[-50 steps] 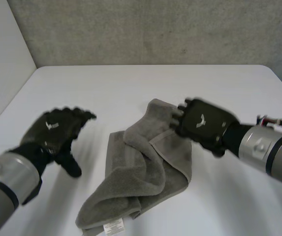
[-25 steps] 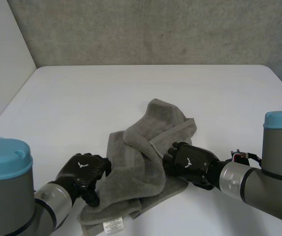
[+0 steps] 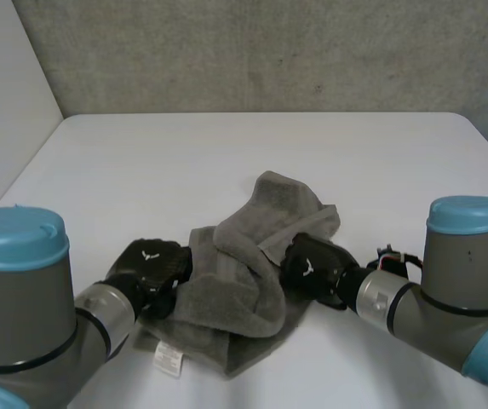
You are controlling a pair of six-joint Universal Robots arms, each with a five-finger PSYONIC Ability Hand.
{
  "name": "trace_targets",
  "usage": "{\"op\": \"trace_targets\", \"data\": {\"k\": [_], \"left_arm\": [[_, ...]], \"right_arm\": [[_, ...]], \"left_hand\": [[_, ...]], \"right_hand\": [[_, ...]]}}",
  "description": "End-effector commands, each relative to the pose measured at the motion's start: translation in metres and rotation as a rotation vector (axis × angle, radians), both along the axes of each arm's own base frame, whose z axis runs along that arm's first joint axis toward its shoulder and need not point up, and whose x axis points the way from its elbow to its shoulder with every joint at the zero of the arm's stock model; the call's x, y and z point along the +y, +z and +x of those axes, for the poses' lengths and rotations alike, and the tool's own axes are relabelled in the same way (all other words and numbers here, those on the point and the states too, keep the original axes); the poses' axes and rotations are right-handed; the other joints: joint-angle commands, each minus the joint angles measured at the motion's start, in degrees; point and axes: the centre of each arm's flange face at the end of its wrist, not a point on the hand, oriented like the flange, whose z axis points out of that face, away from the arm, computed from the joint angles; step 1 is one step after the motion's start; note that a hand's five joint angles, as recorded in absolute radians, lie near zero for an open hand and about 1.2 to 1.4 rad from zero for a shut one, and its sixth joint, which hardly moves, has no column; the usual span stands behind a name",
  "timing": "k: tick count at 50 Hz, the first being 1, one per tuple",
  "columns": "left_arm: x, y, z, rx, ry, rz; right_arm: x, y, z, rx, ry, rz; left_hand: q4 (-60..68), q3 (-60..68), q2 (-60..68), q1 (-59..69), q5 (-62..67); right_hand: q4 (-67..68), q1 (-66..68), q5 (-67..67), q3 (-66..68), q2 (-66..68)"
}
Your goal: Fold the towel.
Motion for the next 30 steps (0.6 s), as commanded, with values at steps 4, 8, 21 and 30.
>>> {"op": "trace_targets", "data": {"k": [4,8,21,30], "left_arm": [[-0.049,0.036,-0.026,0.038,-0.01,-0.17],[-0.114,0.141,-0.037,0.156,0.086,-0.54],[-0.138,0.209,-0.018,0.348,0.27,-0.821],[-0.136,0.088,-0.025,0.168,0.176,-0.517]], "right_arm": [[-0.106,0.124,0.023,-0.309,-0.256,-0.509],[-0.13,0.198,0.017,-0.644,-0.36,-0.628],[-0.108,0.197,-0.009,-0.741,-0.427,-0.277],[-0.094,0.123,-0.014,-0.569,-0.515,-0.054]], "left_hand": [[10.4,10.4,10.5,13.1,11.9],[10.4,10.4,10.5,13.1,11.9],[10.4,10.4,10.5,13.1,11.9],[10.4,10.4,10.5,13.1,11.9]], "right_hand": [[6.4,5.9,5.8,6.7,6.3],[6.4,5.9,5.8,6.7,6.3],[6.4,5.9,5.8,6.7,6.3],[6.4,5.9,5.8,6.7,6.3]]}}
